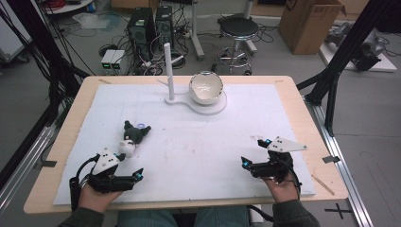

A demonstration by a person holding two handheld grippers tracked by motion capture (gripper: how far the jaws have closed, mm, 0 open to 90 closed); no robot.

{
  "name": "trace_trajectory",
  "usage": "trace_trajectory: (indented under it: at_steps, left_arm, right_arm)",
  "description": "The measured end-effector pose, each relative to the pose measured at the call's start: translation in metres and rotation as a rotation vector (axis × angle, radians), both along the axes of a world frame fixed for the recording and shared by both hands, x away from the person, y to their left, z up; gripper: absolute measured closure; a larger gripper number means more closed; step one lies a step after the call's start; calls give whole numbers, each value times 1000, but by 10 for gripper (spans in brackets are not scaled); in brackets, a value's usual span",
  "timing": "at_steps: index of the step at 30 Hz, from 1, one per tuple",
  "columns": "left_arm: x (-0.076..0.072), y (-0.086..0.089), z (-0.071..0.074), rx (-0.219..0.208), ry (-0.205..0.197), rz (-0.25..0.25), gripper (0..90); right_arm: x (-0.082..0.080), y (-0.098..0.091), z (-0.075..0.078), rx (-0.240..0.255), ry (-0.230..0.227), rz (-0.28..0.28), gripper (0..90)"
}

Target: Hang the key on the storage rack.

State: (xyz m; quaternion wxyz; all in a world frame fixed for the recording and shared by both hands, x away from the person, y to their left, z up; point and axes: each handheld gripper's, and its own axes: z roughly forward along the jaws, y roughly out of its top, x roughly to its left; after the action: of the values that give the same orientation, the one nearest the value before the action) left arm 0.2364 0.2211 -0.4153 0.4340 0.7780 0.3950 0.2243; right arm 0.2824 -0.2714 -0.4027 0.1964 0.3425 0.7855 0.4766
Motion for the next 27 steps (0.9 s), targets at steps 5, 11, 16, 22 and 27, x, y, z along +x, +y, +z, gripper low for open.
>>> trace_trajectory:
  at_steps: [5,11,16,22,27]
  left_arm:
    - [1,1,0,-6,1,4,181]
    - [0,1,1,-14,0,-3,181]
    - [-1,-1,2,-12,-5,-1,185]
    - [-2,0,3,-12,-8,-2,185]
    - [-3,0,5,-20,-10,-1,186]
  right_arm:
    - [2,0,-2,-4,8,4,87]
    - [2,0,-2,-3,2,4,87]
    - [2,-1,-2,0,4,0,87]
    - [3,0,-2,1,-6,3,87]
    - [3,0,-2,-2,0,6,87]
